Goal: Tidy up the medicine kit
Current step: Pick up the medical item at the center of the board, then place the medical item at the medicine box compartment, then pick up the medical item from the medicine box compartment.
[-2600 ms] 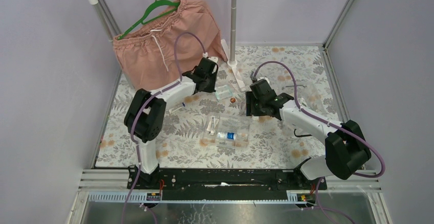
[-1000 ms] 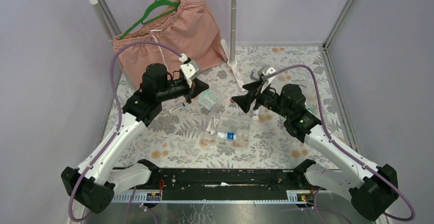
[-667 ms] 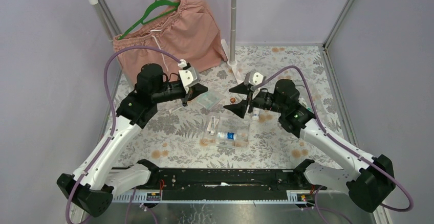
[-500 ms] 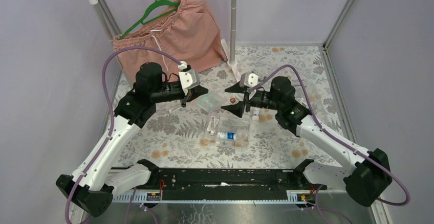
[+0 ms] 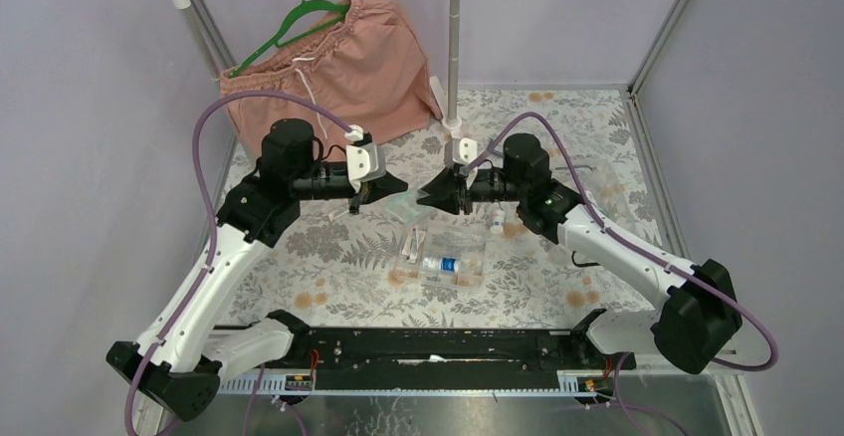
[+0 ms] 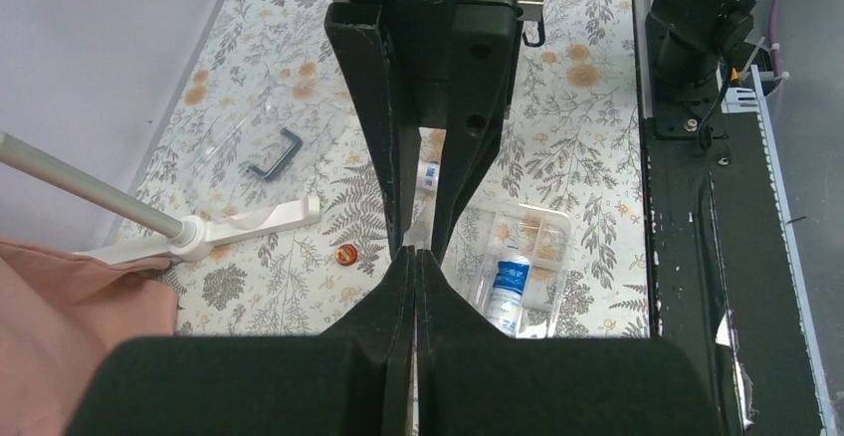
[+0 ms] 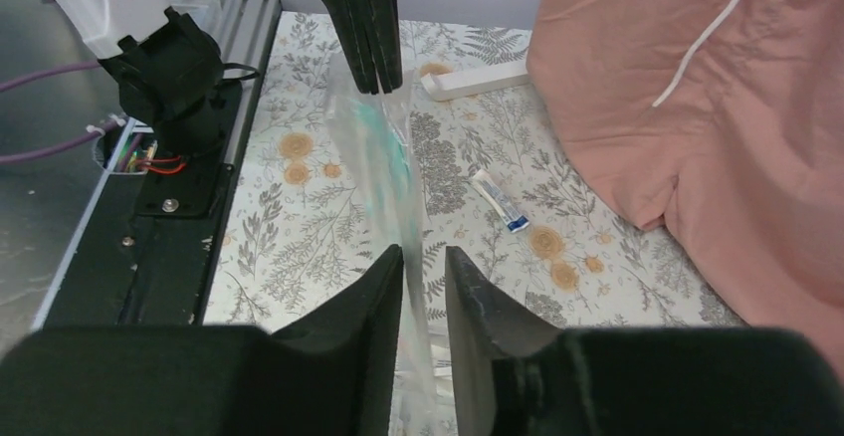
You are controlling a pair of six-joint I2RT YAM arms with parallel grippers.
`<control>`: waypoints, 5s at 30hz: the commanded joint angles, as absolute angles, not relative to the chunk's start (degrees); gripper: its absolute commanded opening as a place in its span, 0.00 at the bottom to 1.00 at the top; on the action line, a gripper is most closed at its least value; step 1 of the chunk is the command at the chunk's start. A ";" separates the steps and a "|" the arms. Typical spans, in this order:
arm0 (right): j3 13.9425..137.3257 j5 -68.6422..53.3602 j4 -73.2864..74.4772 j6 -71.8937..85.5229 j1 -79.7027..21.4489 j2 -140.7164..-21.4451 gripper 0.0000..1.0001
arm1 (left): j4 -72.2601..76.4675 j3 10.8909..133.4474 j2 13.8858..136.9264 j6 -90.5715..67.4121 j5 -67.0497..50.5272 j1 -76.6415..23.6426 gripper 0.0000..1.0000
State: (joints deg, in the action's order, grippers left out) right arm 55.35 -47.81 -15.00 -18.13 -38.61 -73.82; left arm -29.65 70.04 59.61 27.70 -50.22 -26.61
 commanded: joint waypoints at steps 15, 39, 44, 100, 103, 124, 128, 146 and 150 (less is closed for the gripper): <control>64.46 -31.10 19.73 -24.94 -39.20 -71.93 0.00 | -14.37 62.54 55.74 12.89 -29.82 -26.63 0.87; 83.97 -18.62 52.85 -34.22 -41.07 -94.11 0.01 | -3.74 47.54 56.31 -3.96 -1.90 -18.09 0.96; 84.10 -17.85 52.12 -35.27 -42.64 -96.64 0.01 | -3.20 46.58 56.73 -3.87 -1.95 -17.89 0.96; 75.74 -8.25 37.71 -38.59 -46.40 -103.62 0.21 | -4.13 44.66 57.30 -3.08 -2.74 -17.48 0.97; 75.91 -7.68 37.40 -38.58 -46.41 -102.44 0.29 | -4.29 44.65 57.13 -3.08 -2.67 -17.49 0.97; 74.17 -10.39 33.45 -33.67 -46.41 -94.02 0.41 | -4.46 45.09 57.36 -3.52 -3.38 -17.49 0.97; 71.47 -12.07 31.38 -31.90 -46.26 -93.52 0.47 | -4.40 45.11 57.37 -3.57 -3.50 -17.46 0.97; 80.29 -23.61 38.44 -31.83 -37.21 -104.37 0.68 | -4.75 45.44 57.31 -3.60 -5.16 -17.41 0.98; 81.03 -24.99 38.82 -31.07 -37.24 -106.28 0.66 | -4.98 45.91 57.78 -3.60 -5.73 -17.41 0.97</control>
State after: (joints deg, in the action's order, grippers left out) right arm 78.41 -20.67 36.93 -31.79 -37.08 -104.66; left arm -6.31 45.25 57.28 -3.18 -4.51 -17.89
